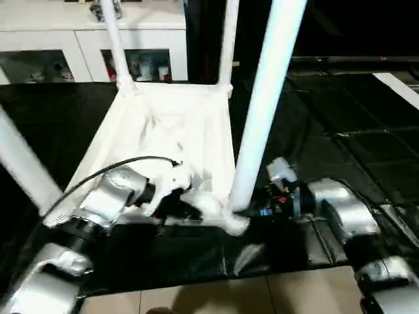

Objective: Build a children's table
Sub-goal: Rotate leg to tighten

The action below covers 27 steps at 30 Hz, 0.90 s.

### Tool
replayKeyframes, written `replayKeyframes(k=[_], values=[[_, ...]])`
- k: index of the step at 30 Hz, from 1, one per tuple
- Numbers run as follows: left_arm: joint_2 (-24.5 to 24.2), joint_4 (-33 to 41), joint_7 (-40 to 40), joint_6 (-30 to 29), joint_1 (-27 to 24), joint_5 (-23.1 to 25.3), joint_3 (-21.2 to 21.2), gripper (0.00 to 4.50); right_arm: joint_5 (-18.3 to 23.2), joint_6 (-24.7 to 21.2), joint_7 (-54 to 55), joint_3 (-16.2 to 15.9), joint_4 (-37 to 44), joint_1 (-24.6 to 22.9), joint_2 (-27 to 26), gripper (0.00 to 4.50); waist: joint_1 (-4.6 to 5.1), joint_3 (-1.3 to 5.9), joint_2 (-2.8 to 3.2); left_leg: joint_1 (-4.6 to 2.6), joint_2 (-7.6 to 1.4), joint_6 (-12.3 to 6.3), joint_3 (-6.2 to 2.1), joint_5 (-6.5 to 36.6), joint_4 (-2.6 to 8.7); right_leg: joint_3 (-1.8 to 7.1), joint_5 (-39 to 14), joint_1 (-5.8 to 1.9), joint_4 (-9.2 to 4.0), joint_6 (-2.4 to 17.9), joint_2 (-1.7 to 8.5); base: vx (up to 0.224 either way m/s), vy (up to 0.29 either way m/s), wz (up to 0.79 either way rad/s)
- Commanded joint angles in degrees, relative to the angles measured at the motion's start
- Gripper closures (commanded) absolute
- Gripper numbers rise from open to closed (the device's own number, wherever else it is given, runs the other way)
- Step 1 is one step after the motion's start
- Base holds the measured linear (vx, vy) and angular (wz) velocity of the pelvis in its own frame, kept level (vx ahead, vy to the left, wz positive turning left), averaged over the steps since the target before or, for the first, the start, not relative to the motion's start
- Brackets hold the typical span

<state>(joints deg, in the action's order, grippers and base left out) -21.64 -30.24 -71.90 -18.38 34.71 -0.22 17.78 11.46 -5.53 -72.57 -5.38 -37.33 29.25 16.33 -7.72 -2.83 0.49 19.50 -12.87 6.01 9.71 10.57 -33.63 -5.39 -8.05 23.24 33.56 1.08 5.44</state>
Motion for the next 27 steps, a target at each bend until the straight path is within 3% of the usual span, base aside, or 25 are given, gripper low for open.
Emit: replayKeyframes(k=[1, 3, 5, 6, 7, 8, 9, 10, 11, 12, 13, 14, 15, 16, 17, 18, 19, 20, 21, 22, 23, 24, 25, 27], values=[[5.0, -0.5, 8.0, -2.4, 3.2, -2.4, -2.5, 4.5, -1.0, -0.9, 6.3, -2.6, -2.6, -0.5, -4.6, 2.44, 1.03, 3.18, -0.01, -0.37, 0.63, -0.07, 0.11, 19.8, 4.14, 1.06, -35.5, -2.59, -5.76, 4.9, 2.7, 0.0, 0.0, 0.0], [7.2, -1.7, 11.5, -4.0, 4.4, -2.8, -3.9, 4.5, -1.7, -0.7, 14.3, -0.8, -5.5, 0.7, -7.1, 2.44, 2.27, 2.98, 0.25, -0.47, 0.92, 0.03, -0.15, 21.5, 3.99, 0.02, -39.1, -2.4, -6.81, 2.5, 2.58, 0.0, 0.0, 0.0], [9.4, -2.9, 15.2, -5.9, 5.6, -3.4, -5.5, 4.5, -2.3, -0.8, 21.1, 0.6, -7.9, 2.1, -9.6, 2.45, 3.65, 2.97, 0.41, -0.11, 1.15, -0.09, -0.53, 22.6, 3.87, -1.13, -40.2, -2.8, -7.5, 0.9, 2.4, 0.0, 0.0, 0.0], [10.3, -3.3, 16.7, -6.7, 6.2, -3.6, -6.1, 4.5, -2.4, -1.2, 24.4, 1.3, -9.2, 3.1, -10.7, 2.48, 4.41, 2.98, 0.63, -0.13, 1.14, -0.45, -0.83, 24.1, 3.79, -2.19, -40.4, -3.04, -8.18, -0.2, 2.31, 0.0, 0.0, 0.0], [10.7, -3.5, 17.5, -7.1, 6.5, -3.7, -6.5, 4.5, -2.4, -1.4, 25.9, 1.7, -9.7, 3.7, -11.3, 2.49, 5.29, 3.03, 1.24, -0.28, 0.69, -0.89, -1.32, 26.2, 4.08, -3.07, -38.4, -3.42, -8.61, -0.1, 2.32, 0.0, 0.0, 0.0], [11.5, -4.0, 19.1, -7.9, 7.0, -3.9, -7.3, 4.5, -2.2, -1.9, 28.9, 2.5, -10.9, 4.8, -12.4, 2.49, 5.66, 3.17, 1.43, 0.12, 0.48, -0.91, -1.66, 26.8, 4.23, -3.45, -36.7, -4.05, -8.33, 0.0, 2.35, 0.0, 0.0, 0.0], [11.7, -4.0, 19.5, -8.0, 7.1, -3.9, -7.5, 4.5, -2.2, -2.0, 29.6, 2.7, -11.1, 5.0, -12.7, 2.51, 6.32, 2.98, 1.97, 0.04, -0.37, -1.27, -2.24, 29.8, 4.81, -4.16, -33.6, -4.55, -8.25, 0.6, 2.39, 0.0, 0.0, 0.0], [13.2, -4.8, 22.7, -9.3, 8.1, -4.0, -9.1, 4.5, -1.7, -3.2, 35.0, 4.7, -13.0, 7.3, -15.0, 2.52, 6.59, 2.72, 2.65, 0.02, -1.48, -1.64, -2.87, 34.5, 5.74, -4.08, -29.7, -5.03, -7.1, 1.7, 2.27, 0.0, 0.0, 0.0], [13.9, -5.1, 24.4, -9.9, 8.5, -3.9, -9.9, 4.5, -1.4, -3.6, 37.8, 5.7, -14.1, 8.7, -16.2, 2.53, 6.82, 2.57, 2.43, 0.39, -1.88, -1.66, -3.06, 36.0, 6.12, -3.76, -28.1, -5.27, -6.22, 2.1, 2.28, 0.0, 0.0, 0.0], [14.2, -5.2, 25.4, -10.2, 8.7, -3.7, -10.2, 4.5, -1.1, -4.2, 39.8, 6.4, -15.0, 9.8, -17.1, 2.53, 6.46, 2.33, 2.75, 0.56, -2.61, -1.06, -3.32, 39.7, 7.12, -3.08, -27.1, -5.72, -4.32, 2.6, 2.17, -0.059, -0.033, -0.06], [14.4, -5.2, 26.3, -10.6, 8.8, -3.4, -10.4, 4.5, -1.3, -4.7, 41.1, 6.5, -15.6, 10.6, -17.7, 2.53, 6.69, 1.95, 2.18, -0.21, -2.19, -0.55, -2.84, 41.5, 7.17, -2.66, -29.0, -4.85, -4.66, 2.8, 2.05, 0.0, 0.0, 0.0], [14.4, -5.1, 26.8, -10.8, 8.8, -3.2, -10.4, 4.5, -1.5, -4.9, 41.6, 6.4, -15.9, 11.0, -18.0, 2.53, 6.85, 1.82, 1.99, -1.2, -1.21, -0.34, -2.45, 40.8, 6.21, -3.19, -32.7, -3.87, -6.36, 2.3, 2.15, 0.0, 0.0, 0.0], [14.3, -4.9, 27.0, -11.0, 8.7, -3.1, -10.3, 4.5, -1.9, -4.8, 41.7, 6.2, -16.0, 11.0, -18.3, 2.53, 7.71, 1.52, 1.5, -3.4, 1.11, -0.47, -1.51, 35.8, 2.93, -5.8, -41.5, -1.69, -10.39, 0.0, 2.91, 0.0, 0.0, 0.0], [14.1, -4.6, 26.8, -11.1, 8.4, -3.0, -10.2, 4.5, -2.0, -4.1, 40.8, 6.0, -15.8, 10.7, -18.4, 2.53, 8.61, 1.7, 1.47, -1.88, 1.66, -1.32, -1.3, 30.7, 1.52, -8.68, -44.3, -3.06, -11.96, -4.2, 2.53, 0.036, 0.014, -0.19], [14.0, -4.4, 26.7, -11.1, 8.2, -3.0, -10.2, 4.5, -2.0, -3.6, 40.2, 5.9, -15.7, 10.4, -18.4, 1.97, 8.56, 2.0, 2.51, -1.08, 0.6, -1.37, -1.9, 31.0, 2.46, -8.97, -41.7, -4.83, -10.69, -4.7, 2.72, 0.036, 0.014, -0.19], [13.6, -4.1, 26.4, -10.9, 7.9, -2.7, -10.0, 4.5, -2.1, -2.8, 39.5, 5.8, -15.4, 9.9, -18.1, 1.97, 7.11, 2.24, 3.66, 3.86, -4.22, -1.12, -4.6, 38.1, 7.38, -3.95, -25.6, -9.51, 1.29, -1.0, 3.66, 0.041, -0.018, -0.27], [13.3, -4.0, 26.3, -10.8, 7.8, -2.5, -9.8, 4.5, -2.2, -2.2, 39.3, 5.8, -15.4, 9.6, -17.9, 1.83, 5.83, 2.47, 4.0, 2.65, -5.17, -0.95, -5.02, 40.6, 8.74, -1.08, -16.6, -8.15, 2.65, 1.8, 3.34, 0.084, -0.054, 0.0], [13.0, -3.7, 26.0, -10.8, 7.5, -2.5, -9.7, 4.5, -2.3, -1.9, 39.2, 5.8, -15.3, 9.3, -17.7, 1.77, 6.2, 1.55, 1.5, -1.98, -1.2, -0.65, -2.38, 39.6, 6.33, -0.21, -20.2, -2.11, -3.35, 5.8, 2.99, 0.084, -0.054, 0.0], [12.7, -3.4, 25.8, -10.8, 7.2, -2.4, -9.9, 4.5, -2.6, -1.2, 39.2, 5.9, -15.4, 9.0, -17.4, 1.66, 5.34, 1.94, -0.44, -1.45, 3.17, -0.35, -1.07, 24.6, 1.86, -1.2, -40.4, -1.76, -6.56, 3.2, 4.23, 0.095, -0.055, 0.09], [11.9, -3.1, 25.1, -10.7, 6.8, -2.4, -9.8, 4.5, -2.9, 0.2, 38.7, 6.2, -15.4, 8.5, -16.6, 1.55, 4.27, 2.98, -0.79, 1.33, 3.08, -1.95, -1.2, 12.7, 1.53, -0.36, -44.8, -3.89, -6.18, -0.2, 5.23, 0.063, -0.05, -0.15], [11.9, -3.1, 25.1, -10.7, 6.8, -2.4, -9.8, 4.5, -2.9, 0.2, 38.7, 6.2, -15.4, 8.5, -16.6, 1.46, 3.47, 3.54, -0.43, 2.11, 2.61, -2.3, -1.42, 8.5, 2.21, 0.03, -41.6, -4.5, -5.52, -0.2, 5.34, 0.063, -0.05, -0.15], [11.5, -3.0, 24.7, -10.6, 6.6, -2.4, -9.7, 4.5, -3.0, 0.9, 38.3, 6.3, -15.3, 8.2, -16.2, 1.39, 2.95, 4.25, 0.21, 2.52, 1.74, -2.57, -1.48, 2.0, 3.0, 0.15, -29.7, -4.33, -4.17, 2.4, 4.25, 0.051, -0.051, -0.14], [10.5, -2.5, 23.4, -10.0, 6.2, -2.3, -9.2, 4.5, -2.8, 2.1, 36.7, 6.3, -14.5, 7.5, -15.2, 1.32, 2.81, 4.14, 0.7, 2.26, 1.45, -2.82, -1.22, 0.3, 3.09, -0.1, -20.5, -3.76, -3.54, 5.6, 3.11, 0.0, 0.0, 0.0], [9.1, -1.8, 21.6, -10.0, 5.7, -2.2, -8.8, 4.5, -1.9, 2.2, 33.7, 6.7, -12.8, 6.4, -13.7, 1.11, 2.97, 3.92, 0.9, 2.25, 1.33, -2.95, -1.05, 2.8, 3.26, -0.25, -17.3, -3.75, -3.32, 8.0, 2.64, 0.0, 0.0, 0.0]])
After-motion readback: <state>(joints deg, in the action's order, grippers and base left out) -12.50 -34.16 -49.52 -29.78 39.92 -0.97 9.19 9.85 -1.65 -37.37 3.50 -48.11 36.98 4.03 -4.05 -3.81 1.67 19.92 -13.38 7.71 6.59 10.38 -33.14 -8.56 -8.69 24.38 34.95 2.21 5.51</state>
